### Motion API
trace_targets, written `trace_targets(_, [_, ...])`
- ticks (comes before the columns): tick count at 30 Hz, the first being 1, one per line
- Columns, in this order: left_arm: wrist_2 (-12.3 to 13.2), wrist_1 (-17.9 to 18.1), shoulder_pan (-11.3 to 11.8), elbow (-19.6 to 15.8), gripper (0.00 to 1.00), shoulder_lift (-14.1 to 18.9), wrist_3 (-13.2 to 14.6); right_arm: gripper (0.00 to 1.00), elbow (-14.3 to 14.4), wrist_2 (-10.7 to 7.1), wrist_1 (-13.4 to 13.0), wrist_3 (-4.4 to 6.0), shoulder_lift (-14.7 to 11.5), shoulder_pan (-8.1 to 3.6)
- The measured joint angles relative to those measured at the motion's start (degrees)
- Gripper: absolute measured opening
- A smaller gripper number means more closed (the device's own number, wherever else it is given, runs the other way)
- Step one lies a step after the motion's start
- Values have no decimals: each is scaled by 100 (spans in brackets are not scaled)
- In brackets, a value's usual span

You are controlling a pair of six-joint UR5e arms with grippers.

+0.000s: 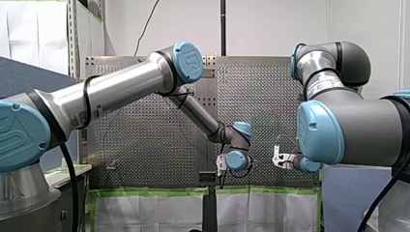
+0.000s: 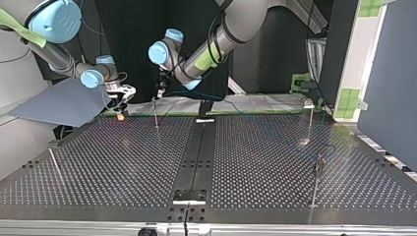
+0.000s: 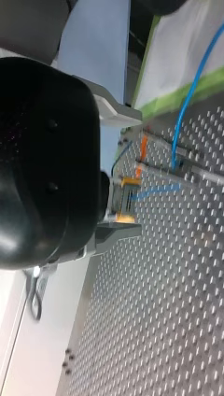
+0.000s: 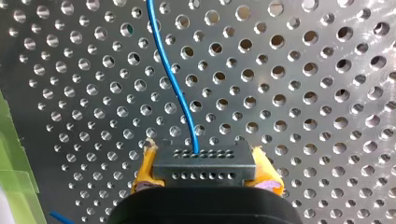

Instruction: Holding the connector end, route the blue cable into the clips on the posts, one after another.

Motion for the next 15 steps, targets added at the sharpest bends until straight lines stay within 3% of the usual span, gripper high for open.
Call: trace_targets(15, [-163, 876, 6, -880, 100, 879, -340, 0, 0, 11, -6, -4, 10, 0])
